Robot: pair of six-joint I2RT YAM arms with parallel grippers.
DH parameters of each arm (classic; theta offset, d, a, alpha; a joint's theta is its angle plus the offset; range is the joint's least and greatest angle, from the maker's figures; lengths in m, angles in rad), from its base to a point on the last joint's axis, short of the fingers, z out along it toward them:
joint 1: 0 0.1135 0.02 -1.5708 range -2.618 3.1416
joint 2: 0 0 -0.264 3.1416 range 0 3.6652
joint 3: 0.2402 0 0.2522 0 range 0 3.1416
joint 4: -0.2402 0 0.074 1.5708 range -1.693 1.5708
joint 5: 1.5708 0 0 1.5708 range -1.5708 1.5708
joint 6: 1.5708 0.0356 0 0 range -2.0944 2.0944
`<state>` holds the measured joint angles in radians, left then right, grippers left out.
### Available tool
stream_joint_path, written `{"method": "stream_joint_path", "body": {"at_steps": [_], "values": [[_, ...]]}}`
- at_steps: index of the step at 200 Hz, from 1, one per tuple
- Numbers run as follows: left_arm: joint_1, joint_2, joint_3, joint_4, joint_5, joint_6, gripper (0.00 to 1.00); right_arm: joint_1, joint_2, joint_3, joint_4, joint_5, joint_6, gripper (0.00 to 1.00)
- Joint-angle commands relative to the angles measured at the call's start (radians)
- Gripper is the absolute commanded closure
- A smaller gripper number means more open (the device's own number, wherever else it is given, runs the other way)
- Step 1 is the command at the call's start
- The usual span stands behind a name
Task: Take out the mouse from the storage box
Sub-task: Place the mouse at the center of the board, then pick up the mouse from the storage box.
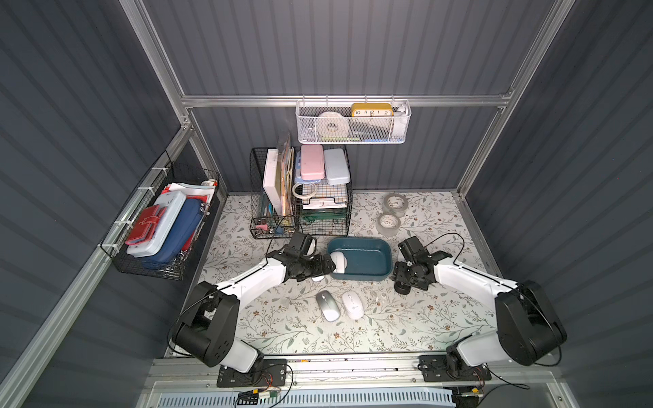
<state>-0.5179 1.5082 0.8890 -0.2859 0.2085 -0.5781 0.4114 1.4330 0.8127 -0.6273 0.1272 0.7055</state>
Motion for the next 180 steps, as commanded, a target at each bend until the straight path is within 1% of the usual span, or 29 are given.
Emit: {"method": "stream_joint_path", "body": {"at_steps": [1,36,68,87,108,126,149,180], "values": [[-0.005,-0.035,-0.004,-0.021,0.000,-0.008,0.02,0.021,-0.061,0.043,-0.056,0.004,-0.010,0.22],[-0.005,-0.058,-0.015,-0.021,-0.003,-0.007,0.03,0.097,-0.094,0.113,-0.101,0.040,0.000,0.21],[-0.005,-0.084,-0.046,-0.003,0.008,-0.017,0.04,0.165,-0.041,0.220,-0.113,0.054,0.009,0.21],[-0.005,-0.103,-0.065,0.006,0.014,-0.016,0.04,0.210,0.029,0.304,-0.111,0.052,0.007,0.20],[-0.005,-0.127,-0.081,0.009,0.019,-0.008,0.05,0.265,0.124,0.402,-0.094,0.039,-0.018,0.16],[-0.005,-0.151,-0.096,0.015,0.015,-0.003,0.05,0.297,0.216,0.485,-0.080,0.024,-0.040,0.14],[-0.005,-0.213,-0.130,0.038,-0.018,-0.009,0.06,0.304,0.337,0.582,-0.084,0.002,-0.037,0.14],[-0.004,-0.306,-0.165,0.037,-0.078,-0.026,0.04,0.315,0.486,0.704,-0.109,-0.026,-0.041,0.14]]}}
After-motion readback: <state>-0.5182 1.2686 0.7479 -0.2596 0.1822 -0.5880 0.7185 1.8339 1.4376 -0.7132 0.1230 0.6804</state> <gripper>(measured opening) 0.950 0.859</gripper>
